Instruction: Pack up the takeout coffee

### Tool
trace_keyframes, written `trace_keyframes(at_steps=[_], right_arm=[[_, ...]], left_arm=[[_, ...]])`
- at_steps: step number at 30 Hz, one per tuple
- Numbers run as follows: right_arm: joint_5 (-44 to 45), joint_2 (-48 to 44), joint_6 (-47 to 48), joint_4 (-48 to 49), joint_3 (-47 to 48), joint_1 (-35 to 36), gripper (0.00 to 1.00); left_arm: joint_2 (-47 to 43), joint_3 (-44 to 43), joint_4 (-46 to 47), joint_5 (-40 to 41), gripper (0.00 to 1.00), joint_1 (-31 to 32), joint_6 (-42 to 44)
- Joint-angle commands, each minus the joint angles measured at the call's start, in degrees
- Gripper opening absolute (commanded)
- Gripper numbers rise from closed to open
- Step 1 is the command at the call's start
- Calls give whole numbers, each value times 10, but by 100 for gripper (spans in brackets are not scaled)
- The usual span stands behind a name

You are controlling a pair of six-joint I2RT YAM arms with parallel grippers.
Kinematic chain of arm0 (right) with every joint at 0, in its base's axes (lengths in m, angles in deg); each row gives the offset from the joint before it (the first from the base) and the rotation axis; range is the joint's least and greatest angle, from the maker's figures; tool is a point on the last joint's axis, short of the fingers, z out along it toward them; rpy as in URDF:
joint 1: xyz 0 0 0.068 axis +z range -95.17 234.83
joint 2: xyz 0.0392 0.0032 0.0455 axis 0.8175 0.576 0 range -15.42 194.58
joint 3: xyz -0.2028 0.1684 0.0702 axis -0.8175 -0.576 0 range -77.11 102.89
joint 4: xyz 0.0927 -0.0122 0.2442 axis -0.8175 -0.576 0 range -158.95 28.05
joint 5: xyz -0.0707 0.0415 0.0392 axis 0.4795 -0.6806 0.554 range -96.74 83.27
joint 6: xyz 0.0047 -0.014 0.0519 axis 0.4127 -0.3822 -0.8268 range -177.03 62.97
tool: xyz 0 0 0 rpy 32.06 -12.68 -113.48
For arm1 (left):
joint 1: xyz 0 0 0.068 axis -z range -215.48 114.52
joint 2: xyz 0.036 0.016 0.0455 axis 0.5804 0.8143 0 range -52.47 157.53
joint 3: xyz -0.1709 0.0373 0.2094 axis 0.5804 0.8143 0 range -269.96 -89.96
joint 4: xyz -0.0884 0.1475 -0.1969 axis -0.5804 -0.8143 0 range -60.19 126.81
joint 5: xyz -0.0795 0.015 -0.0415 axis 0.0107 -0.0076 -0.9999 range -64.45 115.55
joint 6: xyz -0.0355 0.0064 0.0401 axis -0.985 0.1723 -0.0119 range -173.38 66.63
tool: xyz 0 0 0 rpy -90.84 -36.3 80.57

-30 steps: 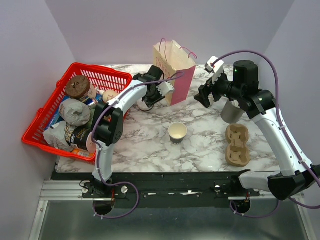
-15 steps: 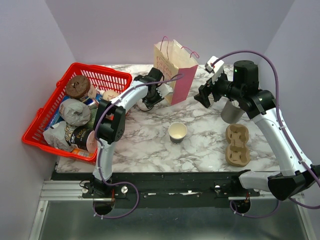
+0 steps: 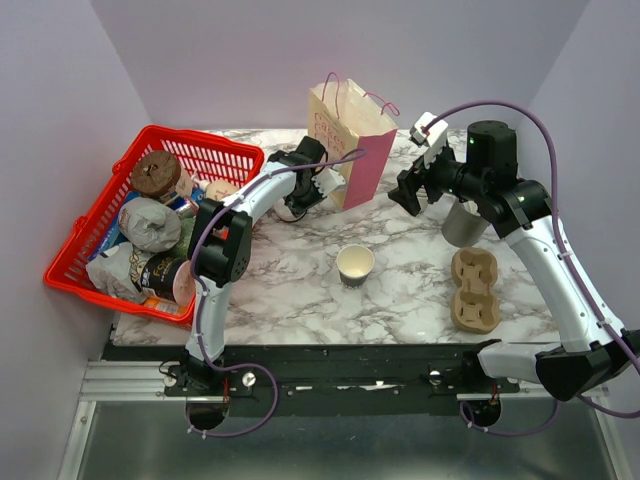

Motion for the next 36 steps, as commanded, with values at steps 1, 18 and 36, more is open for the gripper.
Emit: trace_keyframes(at_steps=[1,18,36], right_arm=[[-10,-5,5,0,-2,-3,98],[-12,-4,5,0,-7,-3,98],[-15,2,5,0,-2,-3,98]], left_arm=[[4,-19,-9,5,22,-2,-5],[11,-42,-34,-23,17,-4,-25],[-21,-30,-34,-53,2,-9,-55]])
